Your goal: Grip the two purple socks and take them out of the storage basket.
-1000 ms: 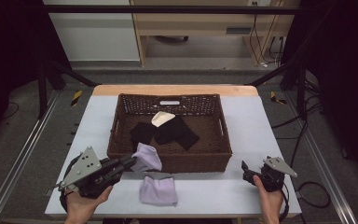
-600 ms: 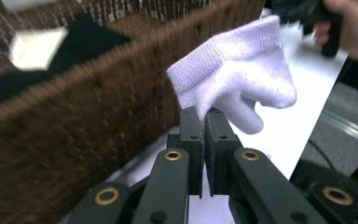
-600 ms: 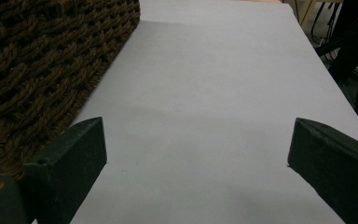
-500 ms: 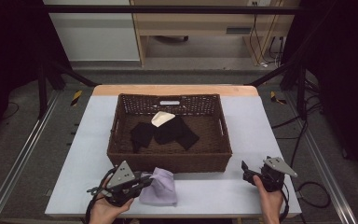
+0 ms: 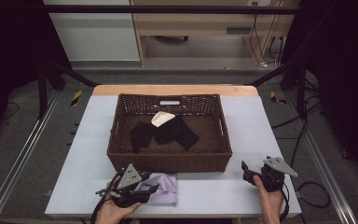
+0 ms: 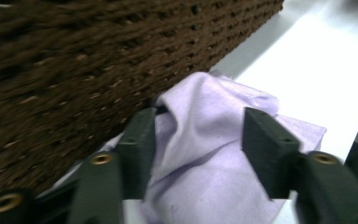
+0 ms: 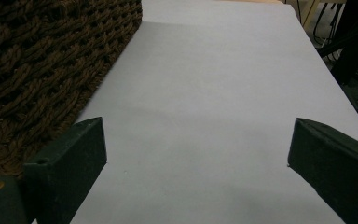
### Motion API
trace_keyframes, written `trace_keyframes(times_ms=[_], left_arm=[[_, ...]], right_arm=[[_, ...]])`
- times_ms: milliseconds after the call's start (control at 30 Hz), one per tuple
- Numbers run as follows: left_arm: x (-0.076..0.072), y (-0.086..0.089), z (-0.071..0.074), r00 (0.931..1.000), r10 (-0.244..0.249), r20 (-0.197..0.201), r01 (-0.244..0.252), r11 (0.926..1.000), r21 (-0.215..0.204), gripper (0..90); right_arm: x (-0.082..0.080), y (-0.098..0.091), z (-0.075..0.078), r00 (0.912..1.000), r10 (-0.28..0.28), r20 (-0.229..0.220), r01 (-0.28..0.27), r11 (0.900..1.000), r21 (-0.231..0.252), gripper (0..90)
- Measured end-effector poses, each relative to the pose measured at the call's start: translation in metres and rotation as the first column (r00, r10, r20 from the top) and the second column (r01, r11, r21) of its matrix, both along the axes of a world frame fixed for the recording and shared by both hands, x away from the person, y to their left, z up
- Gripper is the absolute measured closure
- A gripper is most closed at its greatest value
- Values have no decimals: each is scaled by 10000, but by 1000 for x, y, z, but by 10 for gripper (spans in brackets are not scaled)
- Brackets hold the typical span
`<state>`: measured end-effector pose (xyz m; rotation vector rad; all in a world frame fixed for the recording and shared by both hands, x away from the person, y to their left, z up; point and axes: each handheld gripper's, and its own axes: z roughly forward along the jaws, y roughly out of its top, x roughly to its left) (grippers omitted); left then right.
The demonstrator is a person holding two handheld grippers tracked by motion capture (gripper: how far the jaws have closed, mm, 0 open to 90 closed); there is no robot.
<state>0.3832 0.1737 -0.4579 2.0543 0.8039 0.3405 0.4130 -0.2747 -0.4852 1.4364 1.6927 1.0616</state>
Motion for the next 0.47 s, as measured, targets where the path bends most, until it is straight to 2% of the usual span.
trace_keyframes(times_ms=[100,233,467], left_arm=[[-3,9,4,9994,177,287,-169,9995,-271,363],[-2,23,8,9973,496,535,-475,9980,-413,334],[3,46,1,9918,1149,560,-1140,9933,-201,312]], right_arm=[[0,0,0,10000,-20,23,20,10000,8,48],[0,0,0,10000,-48,27,48,10000,40,48],[0,-1,0,10000,-22,-14,22,9999,140,46]])
